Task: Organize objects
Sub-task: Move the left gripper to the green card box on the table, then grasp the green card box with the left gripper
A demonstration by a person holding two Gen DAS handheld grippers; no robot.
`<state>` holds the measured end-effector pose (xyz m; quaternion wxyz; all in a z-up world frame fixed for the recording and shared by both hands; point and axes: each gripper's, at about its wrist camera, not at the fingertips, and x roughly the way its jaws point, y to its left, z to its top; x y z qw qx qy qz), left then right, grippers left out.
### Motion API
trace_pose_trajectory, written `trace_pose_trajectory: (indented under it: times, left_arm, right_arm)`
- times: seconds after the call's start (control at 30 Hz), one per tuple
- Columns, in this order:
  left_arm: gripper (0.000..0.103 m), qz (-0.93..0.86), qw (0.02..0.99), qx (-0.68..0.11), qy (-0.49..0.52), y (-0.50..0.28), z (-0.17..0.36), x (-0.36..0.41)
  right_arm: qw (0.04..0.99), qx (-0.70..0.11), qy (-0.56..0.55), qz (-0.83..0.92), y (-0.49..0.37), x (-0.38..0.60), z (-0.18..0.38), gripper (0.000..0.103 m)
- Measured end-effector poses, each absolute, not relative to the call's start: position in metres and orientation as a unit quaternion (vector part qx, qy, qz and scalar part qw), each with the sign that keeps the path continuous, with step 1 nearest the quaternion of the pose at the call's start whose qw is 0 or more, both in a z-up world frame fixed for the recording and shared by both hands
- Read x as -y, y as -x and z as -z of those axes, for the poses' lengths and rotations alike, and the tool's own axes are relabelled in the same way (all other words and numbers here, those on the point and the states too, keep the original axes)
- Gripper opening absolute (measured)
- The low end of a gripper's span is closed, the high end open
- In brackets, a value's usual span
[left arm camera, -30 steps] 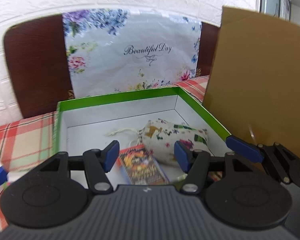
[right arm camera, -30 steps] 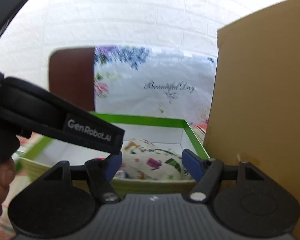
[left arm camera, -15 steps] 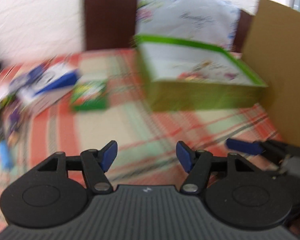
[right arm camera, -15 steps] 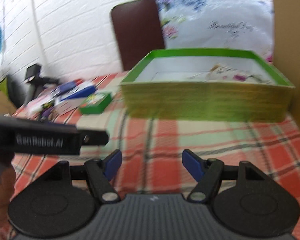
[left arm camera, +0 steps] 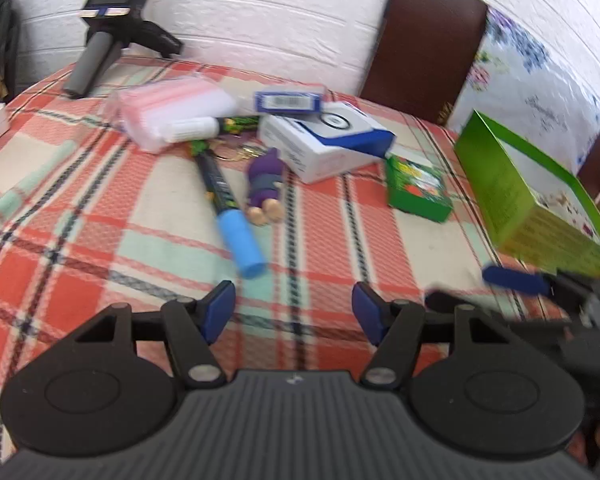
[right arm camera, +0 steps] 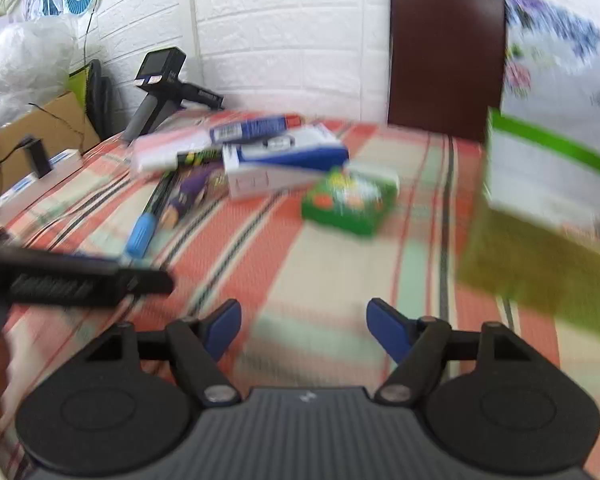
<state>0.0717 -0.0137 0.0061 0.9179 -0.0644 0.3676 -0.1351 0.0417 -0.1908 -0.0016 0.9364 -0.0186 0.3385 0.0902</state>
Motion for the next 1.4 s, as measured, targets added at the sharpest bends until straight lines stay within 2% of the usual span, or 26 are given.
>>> trace_pose_trajectory:
  times: [0.13, 0.3, 0.43, 0.47, 0.53, 0.6, 0.67, 0.73, 0.8, 0.83, 0.87, 0.93, 0.97, 1.1, 1.4]
  left_arm:
    - [0.066, 0.144, 0.917, -0.362, 0.083, -0.074, -0.005, 0.001]
    - [0.068, 0.150, 0.918, -0.359, 0.080, -0.074, -0.004, 0.002]
    - [0.068, 0.151, 0.917, -0.359, 0.082, -0.073, -0.004, 0.001]
    - [0.068, 0.152, 0.917, -0.360, 0.084, -0.073, -0.004, 0.000]
    - [0.068, 0.154, 0.914, -0.365, 0.091, -0.074, -0.005, -0.002]
    - [0.068, 0.157, 0.911, -0.368, 0.100, -0.074, -0.006, -0.004]
    - [0.069, 0.157, 0.911, -0.369, 0.100, -0.073, -0.006, -0.003]
    - [0.069, 0.157, 0.910, -0.371, 0.102, -0.072, -0.007, -0.003]
    - [0.069, 0.160, 0.906, -0.376, 0.112, -0.073, -0.008, -0.006]
    - [0.069, 0.160, 0.905, -0.377, 0.117, -0.074, -0.008, -0.007]
    - [0.068, 0.160, 0.903, -0.379, 0.122, -0.074, -0.008, -0.009]
    - [0.068, 0.160, 0.902, -0.381, 0.127, -0.074, -0.009, -0.011]
    - [0.068, 0.160, 0.902, -0.381, 0.127, -0.074, -0.009, -0.011]
    - [0.068, 0.174, 0.898, -0.386, 0.123, -0.072, -0.011, -0.006]
    - [0.067, 0.252, 0.865, -0.417, 0.120, -0.067, -0.012, 0.034]
  right_arm:
    - [0.943, -0.328, 0.001, -0.059, -0.080, 0.189, -0.001, 0.073]
    - [0.941, -0.337, -0.015, -0.024, -0.124, 0.189, 0.006, 0.081]
    - [0.934, -0.356, -0.019, 0.000, -0.143, 0.195, 0.018, 0.078]
    - [0.937, -0.350, -0.015, 0.005, -0.142, 0.196, 0.018, 0.073]
    - [0.937, -0.349, -0.010, 0.013, -0.139, 0.196, 0.016, 0.069]
    - [0.943, -0.333, -0.014, 0.011, -0.132, 0.195, 0.011, 0.074]
    - [0.948, -0.319, -0.004, 0.005, -0.131, 0.190, 0.009, 0.088]
    - [0.949, -0.315, 0.004, 0.011, -0.137, 0.185, 0.008, 0.094]
    - [0.948, -0.317, 0.007, 0.028, -0.148, 0.184, 0.009, 0.095]
    - [0.947, -0.320, 0.010, 0.035, -0.154, 0.184, 0.010, 0.095]
    - [0.944, -0.326, 0.013, 0.040, -0.161, 0.185, 0.012, 0.090]
    - [0.935, -0.353, 0.002, 0.032, -0.172, 0.192, 0.019, 0.070]
    - [0.937, -0.347, -0.014, 0.027, -0.170, 0.197, 0.020, 0.067]
    - [0.936, -0.352, 0.000, -0.013, -0.141, 0.197, 0.020, 0.066]
    - [0.933, -0.340, 0.051, -0.110, 0.002, 0.197, 0.019, 0.068]
